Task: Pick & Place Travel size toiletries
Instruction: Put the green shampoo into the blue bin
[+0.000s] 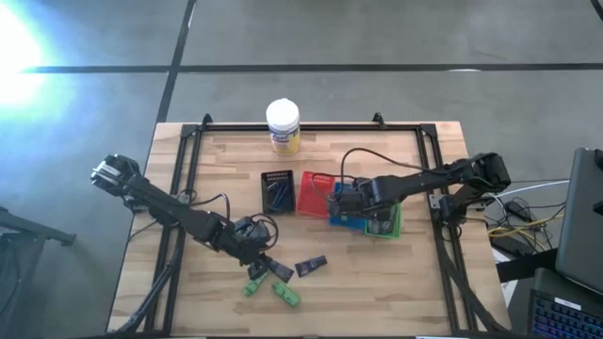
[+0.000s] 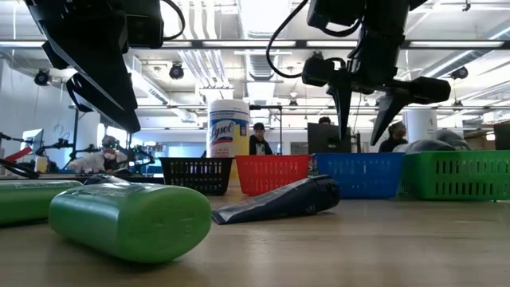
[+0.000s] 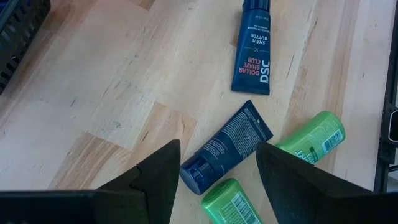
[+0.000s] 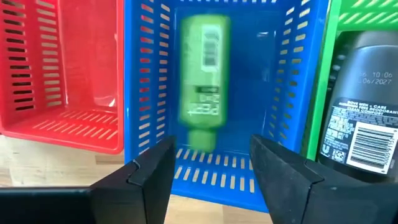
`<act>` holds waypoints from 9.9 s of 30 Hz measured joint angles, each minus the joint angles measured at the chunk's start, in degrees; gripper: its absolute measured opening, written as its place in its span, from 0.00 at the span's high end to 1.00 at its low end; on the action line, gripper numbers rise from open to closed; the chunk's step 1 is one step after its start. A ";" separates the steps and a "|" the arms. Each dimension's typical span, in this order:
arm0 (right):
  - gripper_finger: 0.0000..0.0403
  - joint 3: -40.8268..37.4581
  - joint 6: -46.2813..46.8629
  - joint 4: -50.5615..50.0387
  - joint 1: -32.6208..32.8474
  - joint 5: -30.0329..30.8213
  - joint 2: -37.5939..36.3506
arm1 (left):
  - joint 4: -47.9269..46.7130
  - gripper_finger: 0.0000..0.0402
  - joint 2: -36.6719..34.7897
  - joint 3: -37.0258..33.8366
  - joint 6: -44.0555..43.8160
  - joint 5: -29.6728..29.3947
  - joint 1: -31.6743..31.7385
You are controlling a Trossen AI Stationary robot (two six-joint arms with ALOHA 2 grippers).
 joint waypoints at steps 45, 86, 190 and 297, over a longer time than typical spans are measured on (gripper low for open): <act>0.44 6.38 -20.14 8.95 27.57 3.43 0.63 | 13.87 0.46 0.02 -0.04 -5.78 -2.57 0.15; 0.43 5.14 -32.79 8.72 34.36 6.43 0.68 | -13.28 0.49 16.97 12.67 -43.98 -0.58 -17.21; 0.41 4.83 -39.65 32.77 22.23 4.26 0.68 | -19.61 0.69 15.06 21.48 1.07 -23.46 -11.81; 0.79 4.79 -0.83 -18.71 16.83 25.30 -5.05 | -25.29 0.41 9.09 21.66 12.69 -23.59 -7.52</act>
